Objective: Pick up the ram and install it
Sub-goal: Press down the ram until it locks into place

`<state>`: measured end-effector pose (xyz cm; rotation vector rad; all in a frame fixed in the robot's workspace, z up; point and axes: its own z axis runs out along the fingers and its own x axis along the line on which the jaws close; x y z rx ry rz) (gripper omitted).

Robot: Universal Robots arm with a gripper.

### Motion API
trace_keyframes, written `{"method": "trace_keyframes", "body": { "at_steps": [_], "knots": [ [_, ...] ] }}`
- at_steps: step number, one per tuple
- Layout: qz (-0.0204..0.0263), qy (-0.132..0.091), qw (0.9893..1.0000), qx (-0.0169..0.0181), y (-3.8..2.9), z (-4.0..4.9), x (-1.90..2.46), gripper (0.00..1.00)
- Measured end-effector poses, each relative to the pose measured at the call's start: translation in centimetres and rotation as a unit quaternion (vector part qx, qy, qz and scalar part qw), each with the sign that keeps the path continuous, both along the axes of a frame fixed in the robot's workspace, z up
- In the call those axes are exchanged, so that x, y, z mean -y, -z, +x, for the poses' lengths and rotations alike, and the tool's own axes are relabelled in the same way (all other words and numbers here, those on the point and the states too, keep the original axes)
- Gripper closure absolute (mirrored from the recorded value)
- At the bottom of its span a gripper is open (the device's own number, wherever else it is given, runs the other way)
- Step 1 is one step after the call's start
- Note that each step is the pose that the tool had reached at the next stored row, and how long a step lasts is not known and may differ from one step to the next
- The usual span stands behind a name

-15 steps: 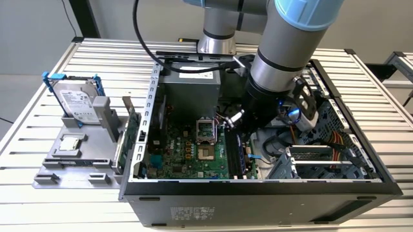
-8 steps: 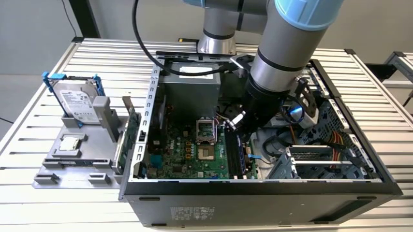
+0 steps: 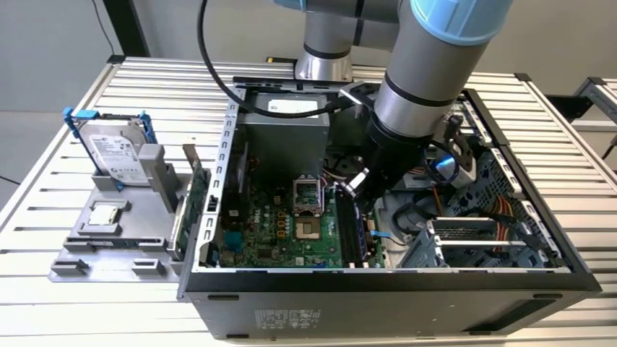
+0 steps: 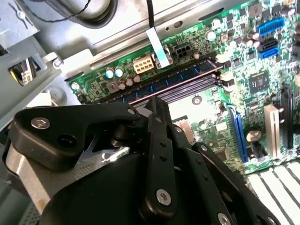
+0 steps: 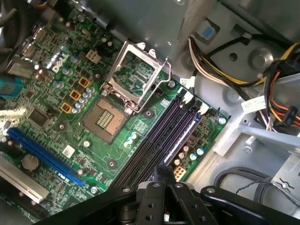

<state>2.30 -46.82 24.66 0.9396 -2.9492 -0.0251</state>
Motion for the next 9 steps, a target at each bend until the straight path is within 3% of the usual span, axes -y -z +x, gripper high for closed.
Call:
{"method": "trace_keyframes", "body": {
  "at_steps": [9],
  "knots": [
    [0.002,-0.044,0.999,0.0,0.0,0.01,-0.01,1.0]
  ]
}}
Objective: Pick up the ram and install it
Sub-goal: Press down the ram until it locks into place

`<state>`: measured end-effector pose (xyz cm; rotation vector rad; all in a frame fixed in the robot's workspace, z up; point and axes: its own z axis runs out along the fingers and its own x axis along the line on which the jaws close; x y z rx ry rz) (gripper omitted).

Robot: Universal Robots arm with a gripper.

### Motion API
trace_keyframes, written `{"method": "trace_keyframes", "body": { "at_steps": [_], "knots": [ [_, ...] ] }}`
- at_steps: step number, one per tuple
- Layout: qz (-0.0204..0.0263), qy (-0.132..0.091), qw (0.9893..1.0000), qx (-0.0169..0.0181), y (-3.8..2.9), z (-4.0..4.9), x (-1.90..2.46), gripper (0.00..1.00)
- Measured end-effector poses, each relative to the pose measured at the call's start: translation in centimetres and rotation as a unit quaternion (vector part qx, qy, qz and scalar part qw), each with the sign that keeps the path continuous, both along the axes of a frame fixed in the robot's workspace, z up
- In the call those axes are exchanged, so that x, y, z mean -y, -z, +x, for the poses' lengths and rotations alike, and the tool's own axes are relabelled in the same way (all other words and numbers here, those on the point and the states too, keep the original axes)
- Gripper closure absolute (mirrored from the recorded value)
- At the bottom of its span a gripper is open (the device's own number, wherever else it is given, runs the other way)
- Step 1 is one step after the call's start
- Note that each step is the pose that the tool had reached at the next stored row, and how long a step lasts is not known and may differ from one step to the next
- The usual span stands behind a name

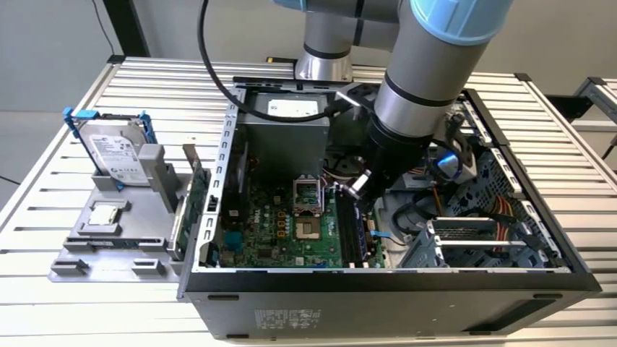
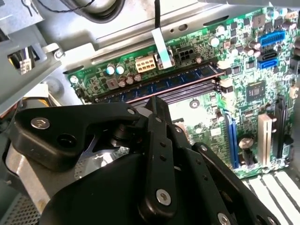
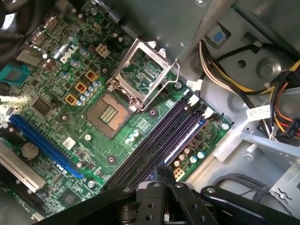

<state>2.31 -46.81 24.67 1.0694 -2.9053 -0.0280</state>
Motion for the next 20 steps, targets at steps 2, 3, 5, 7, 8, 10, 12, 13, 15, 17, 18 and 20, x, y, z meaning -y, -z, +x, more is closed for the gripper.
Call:
{"method": "trace_keyframes", "body": {
  "at_steps": [2,3,5,7,8,10,12,13,15,17,18,20],
  "knots": [
    [0.0004,-0.009,1.0,0.0,0.0,0.01,-0.01,1.0],
    [0.0005,-0.014,0.9999,0.0,0.0,0.01,-0.02,1.0],
    [0.001,-0.022,0.9997,0.0,0.01,0.01,-0.03,1.0],
    [0.0014,-0.032,0.9995,0.0,0.0,0.01,-0.04,1.0],
    [0.0016,-0.036,0.9993,0.0,0.0,0.01,-0.05,1.0],
    [0.002,-0.045,0.999,0.0,0.01,0.02,-0.07,1.0],
    [0.0024,-0.054,0.9986,0.0,0.0,0.0,-0.09,1.0],
    [0.0026,-0.058,0.9983,0.0,0.0,0.01,-0.09,1.0],
    [0.0031,-0.067,0.9977,0.0,0.01,0.01,-0.12,1.0],
    [0.0035,-0.076,0.9971,0.0,0.0,0.01,-0.14,1.0],
    [0.0037,-0.081,0.9967,0.0,0.0,0.01,-0.15,1.0],
    [0.004,-0.091,0.9959,0.0,0.0,0.01,-0.18,1.0]
  ]
}}
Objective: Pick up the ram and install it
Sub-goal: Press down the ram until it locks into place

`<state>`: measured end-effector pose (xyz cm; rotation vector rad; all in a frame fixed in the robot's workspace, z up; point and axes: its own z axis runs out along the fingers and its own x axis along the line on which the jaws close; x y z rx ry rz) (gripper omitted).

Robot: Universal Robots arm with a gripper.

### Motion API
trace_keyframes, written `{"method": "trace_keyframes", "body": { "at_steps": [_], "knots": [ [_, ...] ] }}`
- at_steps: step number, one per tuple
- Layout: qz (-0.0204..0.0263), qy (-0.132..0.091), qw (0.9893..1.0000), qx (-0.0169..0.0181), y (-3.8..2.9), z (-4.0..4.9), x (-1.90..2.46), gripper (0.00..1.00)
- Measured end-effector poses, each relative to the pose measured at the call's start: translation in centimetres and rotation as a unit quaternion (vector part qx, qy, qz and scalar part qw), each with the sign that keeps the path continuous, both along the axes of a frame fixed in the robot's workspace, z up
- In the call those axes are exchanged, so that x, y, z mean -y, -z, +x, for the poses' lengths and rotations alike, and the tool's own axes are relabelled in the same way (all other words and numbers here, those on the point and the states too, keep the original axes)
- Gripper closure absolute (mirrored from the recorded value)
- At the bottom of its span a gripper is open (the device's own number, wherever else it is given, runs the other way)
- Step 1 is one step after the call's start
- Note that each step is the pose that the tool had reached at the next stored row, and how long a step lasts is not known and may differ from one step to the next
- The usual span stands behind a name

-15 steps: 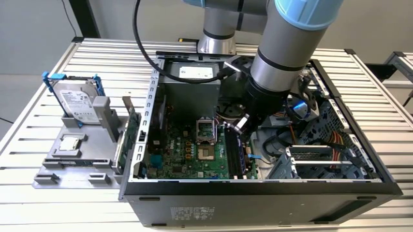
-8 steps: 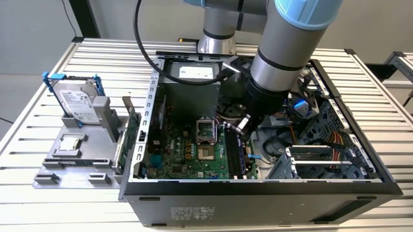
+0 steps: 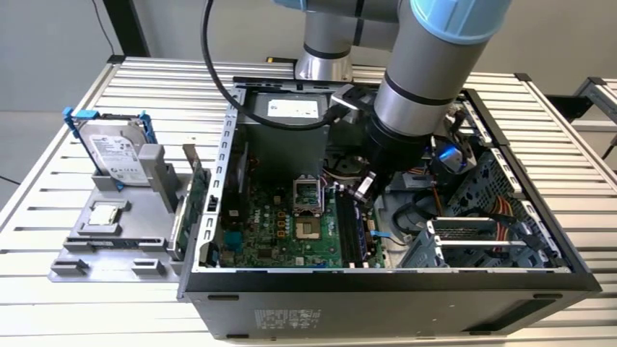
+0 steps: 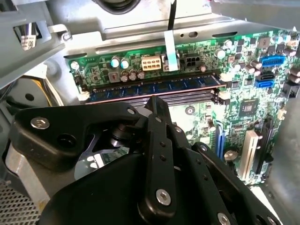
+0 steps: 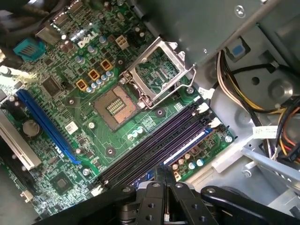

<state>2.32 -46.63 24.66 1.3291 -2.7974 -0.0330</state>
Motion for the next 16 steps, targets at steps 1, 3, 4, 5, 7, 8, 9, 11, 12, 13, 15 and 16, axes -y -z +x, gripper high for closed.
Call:
{"method": "trace_keyframes", "body": {
  "at_steps": [1,3,4,5,7,8,9,11,12,13,15,16],
  "knots": [
    [0.0002,-0.005,1.0,0.0,0.0,0.0,-0.01,1.0],
    [0.0004,-0.014,0.9999,0.0,0.0,0.0,-0.04,1.0],
    [0.0005,-0.019,0.9998,0.0,0.0,0.0,-0.05,1.0],
    [0.0006,-0.024,0.9997,0.0,0.0,0.0,-0.07,1.0],
    [0.0008,-0.034,0.9994,0.0,0.0,0.0,-0.1,1.0],
    [0.0009,-0.039,0.9992,0.0,0.0,0.0,-0.1,1.0],
    [0.0011,-0.044,0.999,0.0,0.0,0.0,-0.11,1.0],
    [0.0015,-0.055,0.9985,0.0,0.0,0.0,-0.12,1.0],
    [0.0016,-0.06,0.9982,0.0,0.0,0.0,-0.12,1.0],
    [0.0018,-0.066,0.9978,0.0,0.0,0.0,-0.13,1.0],
    [0.0021,-0.076,0.9971,0.0,0.0,0.0,-0.14,1.0],
    [0.0022,-0.082,0.9966,0.0,0.01,0.0,-0.14,1.0]
  ]
}}
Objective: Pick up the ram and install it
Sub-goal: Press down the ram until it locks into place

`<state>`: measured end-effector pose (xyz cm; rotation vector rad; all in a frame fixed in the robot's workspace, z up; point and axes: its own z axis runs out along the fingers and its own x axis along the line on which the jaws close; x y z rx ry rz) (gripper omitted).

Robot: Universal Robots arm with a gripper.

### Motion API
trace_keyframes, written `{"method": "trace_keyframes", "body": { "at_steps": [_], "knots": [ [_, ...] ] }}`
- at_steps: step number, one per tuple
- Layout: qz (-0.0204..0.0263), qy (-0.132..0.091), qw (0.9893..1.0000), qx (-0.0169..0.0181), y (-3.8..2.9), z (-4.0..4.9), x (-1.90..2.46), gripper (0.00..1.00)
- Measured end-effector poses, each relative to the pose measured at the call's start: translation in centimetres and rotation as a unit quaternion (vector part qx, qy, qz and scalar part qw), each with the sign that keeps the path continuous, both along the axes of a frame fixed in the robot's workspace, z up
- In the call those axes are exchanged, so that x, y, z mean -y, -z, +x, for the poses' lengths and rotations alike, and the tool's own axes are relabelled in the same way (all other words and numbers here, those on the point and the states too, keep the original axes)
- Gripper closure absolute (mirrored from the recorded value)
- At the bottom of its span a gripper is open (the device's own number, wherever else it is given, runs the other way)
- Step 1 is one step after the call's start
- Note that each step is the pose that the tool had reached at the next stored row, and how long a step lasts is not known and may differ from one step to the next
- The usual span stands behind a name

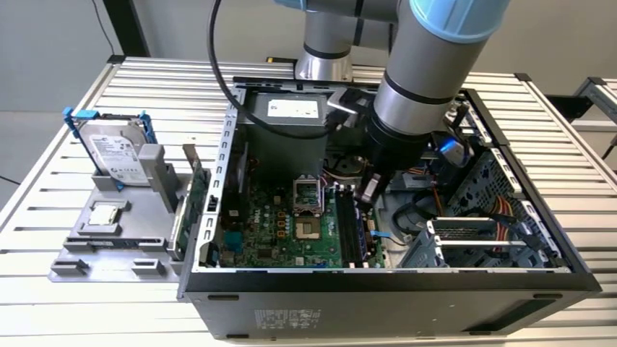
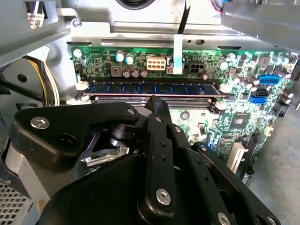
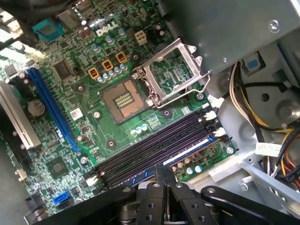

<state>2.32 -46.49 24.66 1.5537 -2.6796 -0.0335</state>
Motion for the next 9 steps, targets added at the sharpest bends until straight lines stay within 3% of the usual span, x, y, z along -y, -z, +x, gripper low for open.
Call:
{"method": "trace_keyframes", "body": {
  "at_steps": [9],
  "knots": [
    [0.0012,-0.045,0.999,0.0,0.01,0.0,-0.09,1.0]
  ]
}}
